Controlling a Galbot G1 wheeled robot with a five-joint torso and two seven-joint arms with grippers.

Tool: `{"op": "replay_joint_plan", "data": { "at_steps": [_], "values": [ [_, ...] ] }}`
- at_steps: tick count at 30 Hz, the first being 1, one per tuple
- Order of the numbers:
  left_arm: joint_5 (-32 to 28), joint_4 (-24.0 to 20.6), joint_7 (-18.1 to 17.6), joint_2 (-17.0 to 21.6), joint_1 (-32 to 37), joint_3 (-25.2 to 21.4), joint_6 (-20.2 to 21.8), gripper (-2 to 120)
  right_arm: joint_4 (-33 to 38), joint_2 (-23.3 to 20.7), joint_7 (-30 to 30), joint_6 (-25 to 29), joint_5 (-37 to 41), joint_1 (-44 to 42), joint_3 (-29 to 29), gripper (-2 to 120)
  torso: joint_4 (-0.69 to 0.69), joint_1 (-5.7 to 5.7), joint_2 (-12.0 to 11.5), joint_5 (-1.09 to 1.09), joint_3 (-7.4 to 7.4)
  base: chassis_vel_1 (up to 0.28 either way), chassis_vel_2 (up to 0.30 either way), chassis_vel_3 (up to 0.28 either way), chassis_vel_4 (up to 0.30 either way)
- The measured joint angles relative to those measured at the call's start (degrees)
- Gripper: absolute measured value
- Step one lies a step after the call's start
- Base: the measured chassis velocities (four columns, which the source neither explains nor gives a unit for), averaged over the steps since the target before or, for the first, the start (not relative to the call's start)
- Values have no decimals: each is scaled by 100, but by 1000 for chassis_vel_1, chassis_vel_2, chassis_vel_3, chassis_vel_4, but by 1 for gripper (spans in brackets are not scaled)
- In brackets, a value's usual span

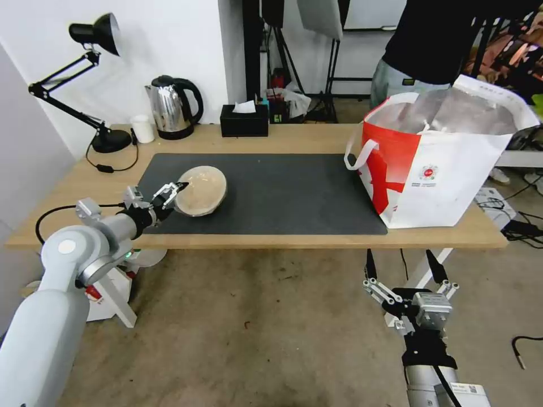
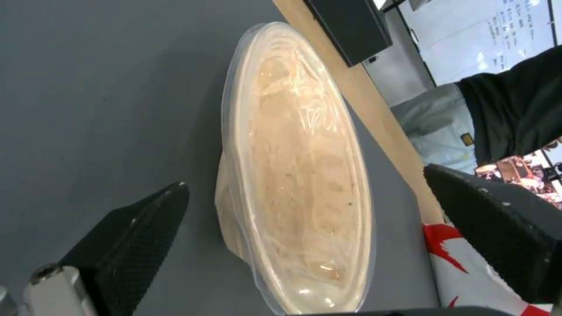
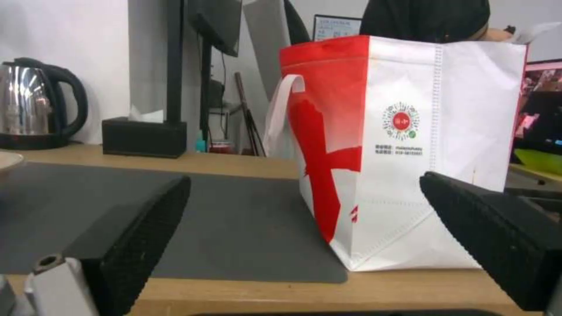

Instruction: Pick up the trash from the table and place it into the takeout bag.

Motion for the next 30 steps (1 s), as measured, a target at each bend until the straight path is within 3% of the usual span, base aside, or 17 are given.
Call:
{"op": "replay_joint_plan", "data": {
  "at_steps": [17,30],
  "values": [
    [2,138,20,4,-110,104,0,100,0,0,0,0,0,0,0,100,0,0,0,0,0,0,0,0,0],
    [108,236,44,-66,-162,213,47,70,0,0,0,0,0,0,0,100,0,0,0,0,0,0,0,0,0]
  ]
}}
